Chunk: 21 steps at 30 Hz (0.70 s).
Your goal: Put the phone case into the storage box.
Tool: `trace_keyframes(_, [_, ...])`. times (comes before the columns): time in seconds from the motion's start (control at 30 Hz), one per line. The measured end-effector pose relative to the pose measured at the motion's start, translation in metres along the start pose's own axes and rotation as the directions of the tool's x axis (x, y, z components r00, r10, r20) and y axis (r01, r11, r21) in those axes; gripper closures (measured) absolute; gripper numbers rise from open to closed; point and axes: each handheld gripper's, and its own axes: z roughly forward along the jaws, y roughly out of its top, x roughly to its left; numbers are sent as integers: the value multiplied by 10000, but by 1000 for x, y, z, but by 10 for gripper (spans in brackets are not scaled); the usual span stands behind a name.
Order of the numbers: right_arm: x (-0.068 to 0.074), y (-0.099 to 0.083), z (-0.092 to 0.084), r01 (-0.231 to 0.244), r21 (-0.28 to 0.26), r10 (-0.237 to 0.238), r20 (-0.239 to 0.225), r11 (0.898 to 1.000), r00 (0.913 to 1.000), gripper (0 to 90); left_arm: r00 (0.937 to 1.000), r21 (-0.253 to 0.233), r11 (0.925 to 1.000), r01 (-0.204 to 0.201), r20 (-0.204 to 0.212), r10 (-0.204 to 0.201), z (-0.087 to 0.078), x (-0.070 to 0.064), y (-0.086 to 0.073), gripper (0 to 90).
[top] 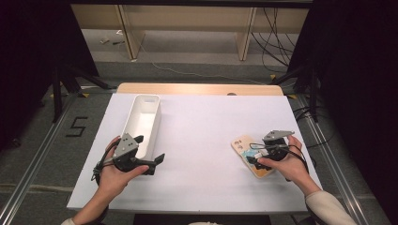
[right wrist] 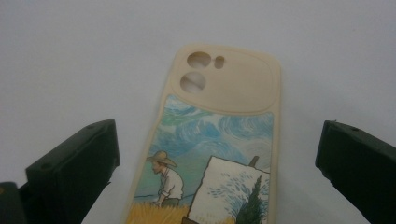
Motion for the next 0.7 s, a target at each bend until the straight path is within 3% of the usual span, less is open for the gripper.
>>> trace_keyframes(0.3, [2, 5, 10, 92, 621, -94, 22, 9980, 10000, 4, 10000, -42, 10000, 5, -12, -5, -1, 0, 0, 0])
trace_keyframes(0.5, [6, 10, 18, 211, 1276, -237, 186, 9916, 9995, 3, 10000, -41, 10000, 0, -18, 0, -1, 0, 0, 0])
trace_keyframes(0.7, [8, 11, 22, 382, 1538, -427, 264, 9874, 9987, 3, 10000, -57, 10000, 12, -27, -12, -1, 0, 0, 0])
